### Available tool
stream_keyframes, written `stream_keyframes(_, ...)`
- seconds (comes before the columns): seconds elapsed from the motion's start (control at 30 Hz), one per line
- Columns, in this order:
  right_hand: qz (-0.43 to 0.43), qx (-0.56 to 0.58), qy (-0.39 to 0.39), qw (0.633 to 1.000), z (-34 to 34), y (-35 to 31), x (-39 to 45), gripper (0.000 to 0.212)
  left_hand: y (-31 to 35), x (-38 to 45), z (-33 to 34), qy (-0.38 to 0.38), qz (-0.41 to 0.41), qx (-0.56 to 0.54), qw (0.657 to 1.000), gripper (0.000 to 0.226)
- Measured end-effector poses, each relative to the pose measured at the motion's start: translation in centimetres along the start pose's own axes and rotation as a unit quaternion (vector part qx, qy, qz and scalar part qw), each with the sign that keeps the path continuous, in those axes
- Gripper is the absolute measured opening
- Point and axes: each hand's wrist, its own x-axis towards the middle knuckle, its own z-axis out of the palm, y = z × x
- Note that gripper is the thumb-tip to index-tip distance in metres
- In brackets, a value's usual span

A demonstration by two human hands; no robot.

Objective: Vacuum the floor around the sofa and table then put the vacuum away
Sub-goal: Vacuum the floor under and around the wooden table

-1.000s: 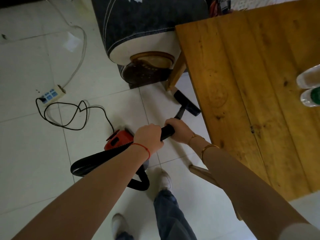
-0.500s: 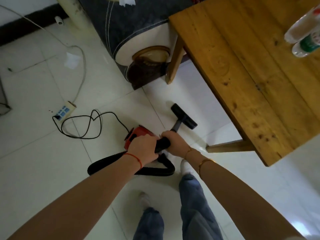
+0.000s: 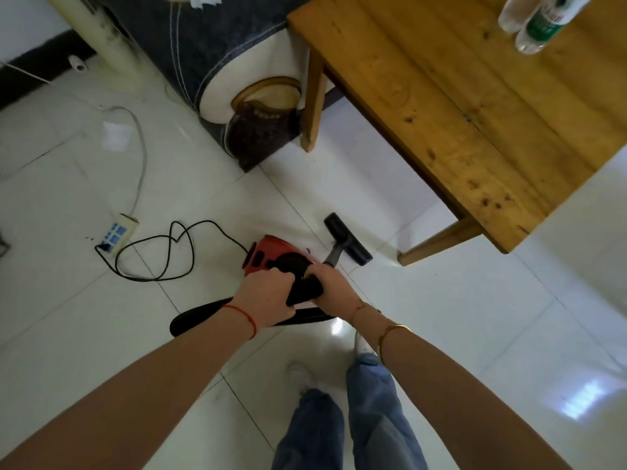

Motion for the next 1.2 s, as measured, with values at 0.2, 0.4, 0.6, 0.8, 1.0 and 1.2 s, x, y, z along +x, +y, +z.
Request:
stream_keyframes(0.2,0.006,-0.024,-0.003,1.000,-4.2,3.1,0.9,0.009,3.6,3.8,-1.5,0.017,-0.002,-0.006,1.000,0.017)
stream_keyframes(0.4,0.027,-0.037,-0.011,0.999,-9.1,8.6,2.8,0.010,7.8,9.7,-2.3,0.023,-0.013,-0.003,1.000,0.021)
stream_keyframes(0.6,0.028,-0.063,-0.028,0.997,-13.7,13.2,4.3,0.011,12.2,13.9,-3.9,0.042,-0.018,-0.019,0.999,0.017)
stream_keyframes(0.8,0.021,-0.074,-0.034,0.996,-14.8,14.2,4.5,0.012,13.4,14.8,-4.1,0.054,-0.023,-0.013,0.998,0.020)
stream_keyframes(1.0,0.020,-0.049,-0.031,0.998,-11.9,10.4,3.1,0.008,10.7,11.5,-3.9,0.036,-0.021,0.002,0.999,0.021)
stream_keyframes(1.2,0.020,0.005,-0.014,1.000,-6.9,5.5,-0.2,0.012,7.4,5.9,-2.4,0.012,-0.004,0.032,0.999,0.021)
